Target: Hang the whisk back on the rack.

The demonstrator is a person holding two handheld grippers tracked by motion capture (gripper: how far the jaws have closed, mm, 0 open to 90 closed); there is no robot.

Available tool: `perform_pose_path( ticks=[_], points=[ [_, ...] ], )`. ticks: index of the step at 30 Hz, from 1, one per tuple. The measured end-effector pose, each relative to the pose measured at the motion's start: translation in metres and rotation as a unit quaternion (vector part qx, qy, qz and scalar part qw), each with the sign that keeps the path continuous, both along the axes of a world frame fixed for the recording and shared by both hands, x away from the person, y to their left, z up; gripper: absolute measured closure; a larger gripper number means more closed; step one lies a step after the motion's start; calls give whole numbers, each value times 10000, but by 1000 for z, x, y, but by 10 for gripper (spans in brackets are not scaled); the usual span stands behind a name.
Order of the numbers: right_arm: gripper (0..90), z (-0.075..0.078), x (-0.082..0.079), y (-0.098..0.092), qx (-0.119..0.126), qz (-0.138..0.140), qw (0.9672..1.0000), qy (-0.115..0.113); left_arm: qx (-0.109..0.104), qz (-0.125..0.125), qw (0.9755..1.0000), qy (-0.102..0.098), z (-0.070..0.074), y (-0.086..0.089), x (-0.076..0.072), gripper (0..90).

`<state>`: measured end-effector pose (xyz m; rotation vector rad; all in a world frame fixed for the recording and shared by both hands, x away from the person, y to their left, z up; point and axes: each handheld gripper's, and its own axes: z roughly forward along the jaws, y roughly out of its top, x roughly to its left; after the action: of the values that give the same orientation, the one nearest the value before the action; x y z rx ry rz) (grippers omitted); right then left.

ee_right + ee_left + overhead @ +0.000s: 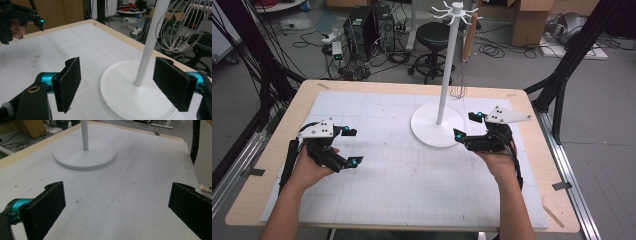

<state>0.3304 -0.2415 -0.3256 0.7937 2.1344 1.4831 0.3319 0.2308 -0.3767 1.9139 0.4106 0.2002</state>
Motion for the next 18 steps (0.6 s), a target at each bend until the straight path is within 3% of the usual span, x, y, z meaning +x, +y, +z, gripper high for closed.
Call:
perform_pose_path(
  ticks=[4,9,18],
  points=[
    [203,-14,-2,-1,81,-43,9999,67,-4,-17,10000,-8,0,0,0,16],
    [195,-30,-6,-2,-17,-82,9999,106,-21,-11,10000,-2,-1,0,-1,16],
    [184,-39,-12,-1,-7,-109,9999,29,3,-55,10000,61,-7,-5,-2,16]
  ],
)
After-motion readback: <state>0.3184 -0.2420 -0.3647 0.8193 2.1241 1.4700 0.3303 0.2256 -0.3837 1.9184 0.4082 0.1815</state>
